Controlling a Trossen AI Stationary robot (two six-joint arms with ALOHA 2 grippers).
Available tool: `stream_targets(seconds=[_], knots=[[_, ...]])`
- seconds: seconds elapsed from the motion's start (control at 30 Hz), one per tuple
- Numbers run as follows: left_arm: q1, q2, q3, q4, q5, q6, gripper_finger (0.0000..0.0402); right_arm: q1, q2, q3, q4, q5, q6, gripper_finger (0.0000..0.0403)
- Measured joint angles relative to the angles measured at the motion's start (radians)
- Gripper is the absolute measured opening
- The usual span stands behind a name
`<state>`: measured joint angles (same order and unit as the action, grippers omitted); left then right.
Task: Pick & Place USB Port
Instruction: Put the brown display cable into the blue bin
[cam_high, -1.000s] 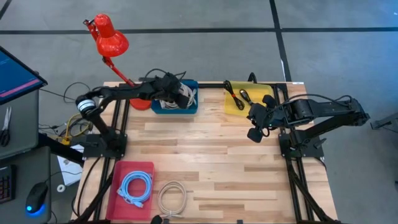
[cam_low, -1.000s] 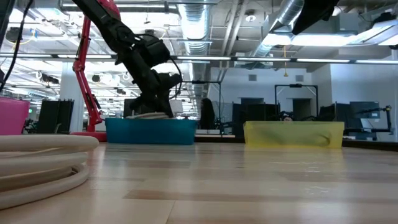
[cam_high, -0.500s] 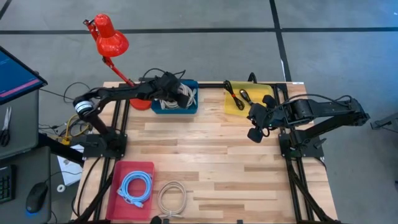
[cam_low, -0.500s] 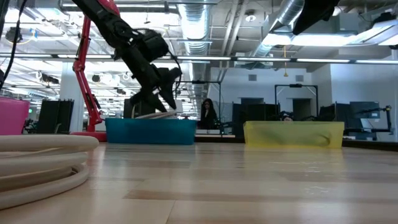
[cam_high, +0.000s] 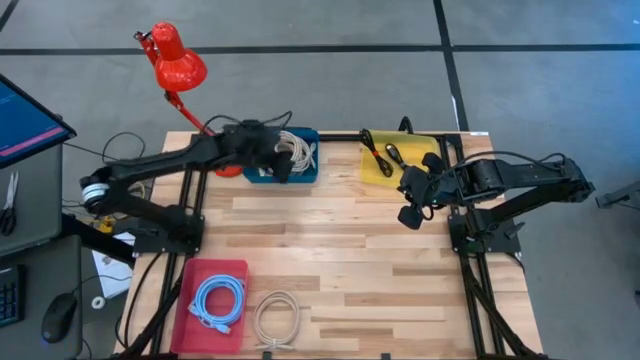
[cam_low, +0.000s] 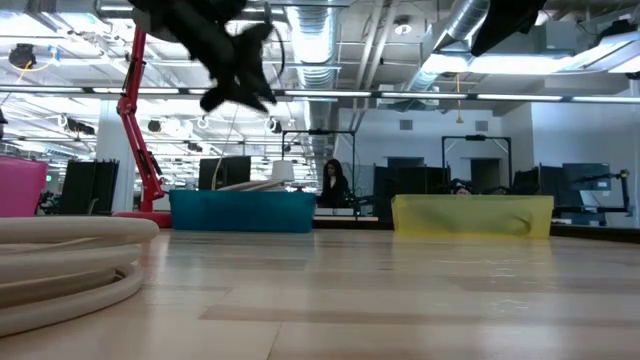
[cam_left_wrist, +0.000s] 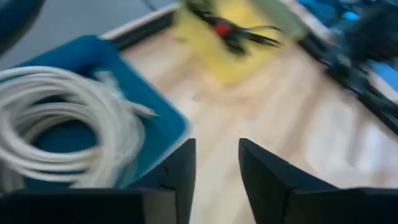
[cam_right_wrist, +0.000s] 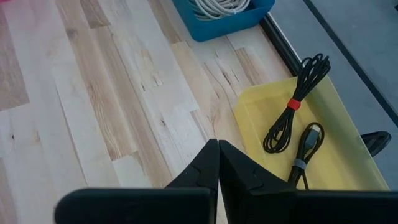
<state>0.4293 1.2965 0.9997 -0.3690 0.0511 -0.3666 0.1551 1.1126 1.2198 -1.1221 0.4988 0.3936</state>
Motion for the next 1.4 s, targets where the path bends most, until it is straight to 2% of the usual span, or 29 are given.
stream_targets(seconds=[0.1,0.27,0.4,0.6,0.9,1.0,1.17,1.27,1.4], knots=[[-0.115,-0.076,0.0,-0.007,-0.013,0.016,0.0094,0.0,0.0,0.0,0.0,0.0,0.0,0.0],[-0.332,-0.175,0.001,-0.006,-0.139,0.013,0.0044,0.0,0.0,0.0,0.0,0.0,0.0,0.0],[-0.479,-0.21,0.001,-0.006,-0.208,-0.039,0.0011,0.0,0.0,0.0,0.002,0.0,0.0,0.0],[-0.645,-0.19,0.002,-0.005,-0.245,-0.11,0.0006,0.0,0.0,0.0,0.002,-0.002,0.023,0.0],[-0.839,-0.073,0.057,-0.018,-0.311,-0.139,0.0004,0.0,0.0,0.0,0.003,-0.002,0.027,0.0],[-0.879,-0.027,0.098,-0.043,-0.313,-0.139,0.0004,0.0,0.0,0.0,0.004,-0.002,0.027,0.0],[-0.95,0.05,0.173,-0.249,-0.288,-0.167,0.0004,0.0,0.0,0.0,0.004,-0.003,0.027,0.0],[-0.984,0.088,0.185,-0.361,-0.212,-0.217,0.0004,0.0,0.0,0.0,0.004,-0.003,0.027,0.0],[-1.019,0.131,0.184,-0.421,-0.077,-0.274,0.0005,0.0,0.0,0.0,0.004,-0.003,0.027,0.0]])
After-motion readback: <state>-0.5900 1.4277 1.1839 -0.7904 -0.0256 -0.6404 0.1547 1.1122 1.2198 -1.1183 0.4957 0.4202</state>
